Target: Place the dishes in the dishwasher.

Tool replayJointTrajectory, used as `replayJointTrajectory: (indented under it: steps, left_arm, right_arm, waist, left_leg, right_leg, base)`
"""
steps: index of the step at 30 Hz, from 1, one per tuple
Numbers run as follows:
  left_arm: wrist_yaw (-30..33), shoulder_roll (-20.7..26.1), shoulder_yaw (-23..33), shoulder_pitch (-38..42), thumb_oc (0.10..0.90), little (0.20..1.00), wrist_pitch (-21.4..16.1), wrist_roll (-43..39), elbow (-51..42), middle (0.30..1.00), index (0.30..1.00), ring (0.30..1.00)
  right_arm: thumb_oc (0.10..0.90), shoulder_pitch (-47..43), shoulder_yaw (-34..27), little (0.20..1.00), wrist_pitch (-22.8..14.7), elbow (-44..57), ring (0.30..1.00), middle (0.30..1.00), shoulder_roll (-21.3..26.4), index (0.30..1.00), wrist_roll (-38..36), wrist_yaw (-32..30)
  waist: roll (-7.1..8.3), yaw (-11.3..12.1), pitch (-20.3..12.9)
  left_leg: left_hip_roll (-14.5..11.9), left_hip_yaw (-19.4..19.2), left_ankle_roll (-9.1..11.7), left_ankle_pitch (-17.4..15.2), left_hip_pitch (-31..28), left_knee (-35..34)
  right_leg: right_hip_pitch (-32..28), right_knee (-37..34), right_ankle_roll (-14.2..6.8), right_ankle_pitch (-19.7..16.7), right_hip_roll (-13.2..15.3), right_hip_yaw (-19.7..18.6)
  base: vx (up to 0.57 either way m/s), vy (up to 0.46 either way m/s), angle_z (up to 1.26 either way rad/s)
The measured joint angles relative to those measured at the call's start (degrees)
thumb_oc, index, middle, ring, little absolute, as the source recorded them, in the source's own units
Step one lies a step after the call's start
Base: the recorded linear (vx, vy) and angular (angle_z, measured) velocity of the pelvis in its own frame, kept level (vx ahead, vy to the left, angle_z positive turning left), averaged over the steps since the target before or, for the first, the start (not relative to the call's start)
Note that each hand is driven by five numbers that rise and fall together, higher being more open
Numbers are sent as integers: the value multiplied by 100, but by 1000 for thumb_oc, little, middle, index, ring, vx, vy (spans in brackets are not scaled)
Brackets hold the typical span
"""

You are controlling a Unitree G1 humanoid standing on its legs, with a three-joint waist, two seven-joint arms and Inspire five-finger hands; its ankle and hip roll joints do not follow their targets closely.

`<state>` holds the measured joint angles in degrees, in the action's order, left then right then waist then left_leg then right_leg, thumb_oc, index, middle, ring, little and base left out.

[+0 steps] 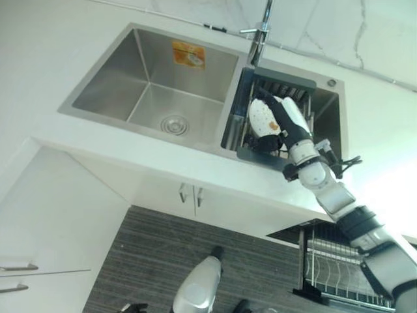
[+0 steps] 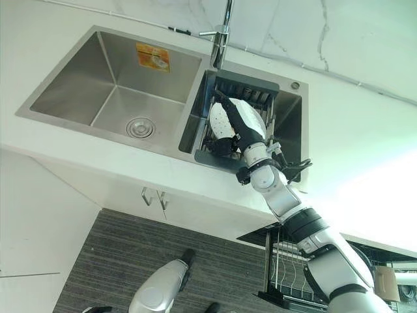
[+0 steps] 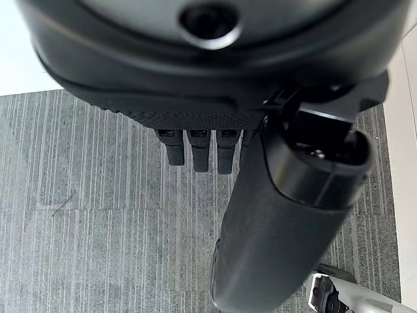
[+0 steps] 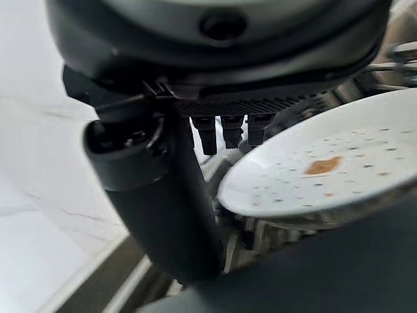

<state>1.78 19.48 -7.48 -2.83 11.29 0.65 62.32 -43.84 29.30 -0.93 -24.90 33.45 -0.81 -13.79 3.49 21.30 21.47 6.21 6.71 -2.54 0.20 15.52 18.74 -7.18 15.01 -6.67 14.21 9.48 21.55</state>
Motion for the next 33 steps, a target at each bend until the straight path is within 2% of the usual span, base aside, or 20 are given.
replayJointTrajectory:
  steps: [5, 18, 23, 25, 27, 29, 33]
  left_arm:
    - [-2, 3, -70, -3, 800, 900, 7, -39, -2, 900, 900, 900]
    - [-9, 5, -71, -12, 800, 900, 104, -35, -120, 900, 900, 900]
    - [-15, 40, -91, -16, 800, 900, 129, -30, -193, 900, 900, 900]
    - [-29, 132, -219, -16, 800, 900, 120, -38, -221, 900, 900, 900]
    - [-42, 195, -258, -17, 800, 900, 122, -44, -215, 900, 900, 900]
    - [-108, 197, -278, -12, 800, 900, 115, -50, -226, 900, 900, 900]
    - [-113, 196, -349, -13, 800, 900, 81, -102, -220, 900, 900, 900]
  right_arm:
    - [800, 2, -82, 900, 162, -244, 900, 900, -2, 900, 2, -27]
    - [800, 54, -83, 900, 221, -361, 900, 900, -11, 900, -28, 16]
    - [800, -1, -72, 900, 254, -528, 900, 900, 35, 900, 441, 137]
    - [800, -160, 185, 900, 250, -571, 900, 900, 102, 900, 774, -87]
    - [800, -169, 191, 900, 253, -565, 900, 900, 103, 900, 817, -266]
    - [800, -170, 184, 900, 321, -506, 900, 900, 100, 900, 1038, -889]
    - [800, -198, 178, 900, 477, -535, 900, 900, 104, 900, 1302, -1324]
  waist:
    - [-2, 55, 0]
    - [-2, 81, 0]
    - [-1, 106, 1]
    - [2, 110, 3]
    - [9, 100, 7]
    - [5, 89, 12]
    - [-43, 99, 40]
  left_leg:
    - [18, 2, 0, 0, 15, -5]
    - [25, 19, 13, 8, 16, -12]
    - [28, 68, 16, 10, 39, -9]
    - [23, 85, 16, 10, 84, -7]
    - [24, 121, 36, 24, 129, -3]
    - [19, 141, 74, 50, 218, -100]
    - [12, 138, 109, 72, 240, -251]
  right_leg:
    - [15, -6, 16, 12, 18, -1]
    - [7, -17, -18, 3, 18, 18]
    - [8, -13, -16, 14, 5, 102]
    - [66, 3, 34, 49, -5, 111]
    - [102, 15, 43, 57, -18, 116]
    - [256, 90, 54, 58, -14, 112]
    - [352, 89, 56, 59, -16, 128]
  base:
    - [0, 0, 0]
    - [0, 0, 0]
    - [-5, -14, 4]
    - [-8, 5, 3]
    - [-30, 24, 6]
    - [-41, 21, 5]
    - [-25, -2, 8]
